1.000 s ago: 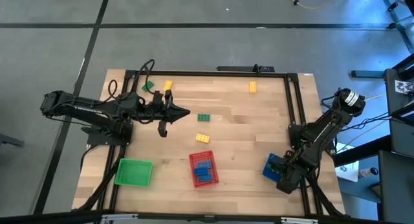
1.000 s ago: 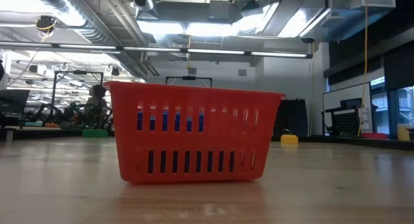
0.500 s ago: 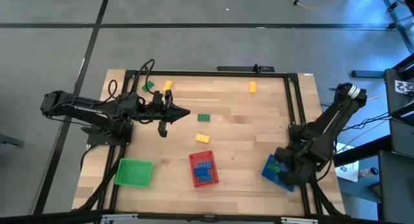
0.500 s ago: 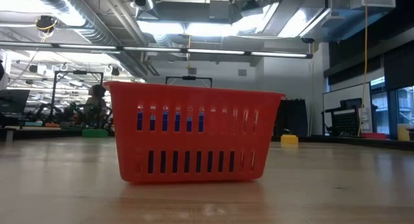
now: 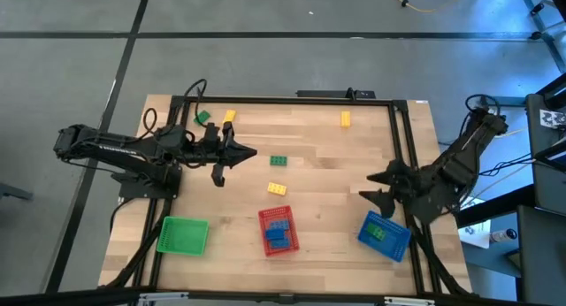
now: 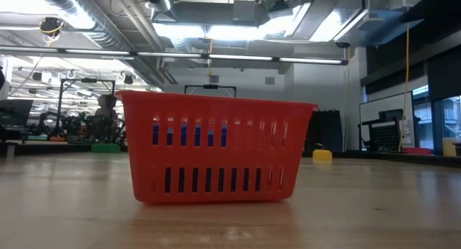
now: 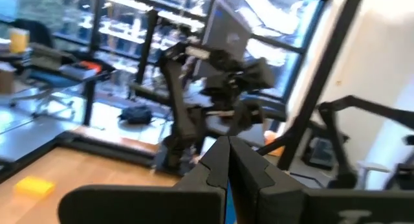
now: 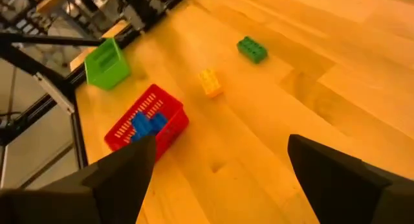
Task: Sort & place blocks by color
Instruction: Put the top green game piece into the blue bin
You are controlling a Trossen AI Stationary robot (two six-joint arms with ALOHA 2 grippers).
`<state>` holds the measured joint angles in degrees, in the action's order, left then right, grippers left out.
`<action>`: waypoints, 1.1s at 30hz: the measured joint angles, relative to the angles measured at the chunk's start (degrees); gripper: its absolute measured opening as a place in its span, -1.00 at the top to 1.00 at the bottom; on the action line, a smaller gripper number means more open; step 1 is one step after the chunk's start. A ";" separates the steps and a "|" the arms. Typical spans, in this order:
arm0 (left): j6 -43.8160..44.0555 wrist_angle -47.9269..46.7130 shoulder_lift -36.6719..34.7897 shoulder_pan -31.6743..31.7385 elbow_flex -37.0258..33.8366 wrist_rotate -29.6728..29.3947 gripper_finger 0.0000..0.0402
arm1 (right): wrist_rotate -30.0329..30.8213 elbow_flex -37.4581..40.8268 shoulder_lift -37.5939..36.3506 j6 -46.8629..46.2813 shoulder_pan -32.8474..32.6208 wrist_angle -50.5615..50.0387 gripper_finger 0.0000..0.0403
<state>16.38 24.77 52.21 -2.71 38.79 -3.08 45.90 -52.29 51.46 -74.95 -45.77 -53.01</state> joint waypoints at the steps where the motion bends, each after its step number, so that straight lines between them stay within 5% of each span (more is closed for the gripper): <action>1: 0.01 0.21 -0.40 0.16 0.00 1.09 1.00 | -1.88 0.01 -0.29 2.83 1.80 1.67 -0.74; 5: 0.19 -0.36 -1.78 1.83 0.00 5.97 1.00 | -10.68 0.70 -0.59 17.63 10.74 13.65 -0.70; 11: 0.17 -4.66 -4.23 5.59 0.00 10.76 1.00 | -27.29 9.71 -0.21 37.37 25.72 47.14 -0.67; 17: -0.02 -10.27 -6.88 8.92 0.00 13.40 1.00 | -31.06 16.56 -0.20 44.52 37.98 67.25 -0.67; 26: 1.55 -10.37 -7.26 10.68 0.00 16.14 1.00 | -53.00 17.27 0.68 50.24 50.09 74.42 -0.67; 33: 1.23 -10.48 -7.26 10.68 -0.01 16.09 1.00 | -56.55 17.27 0.66 43.54 50.38 74.59 -0.67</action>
<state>17.62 14.29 44.95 7.97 38.77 13.01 -10.66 -35.03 52.12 -31.41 4.60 21.58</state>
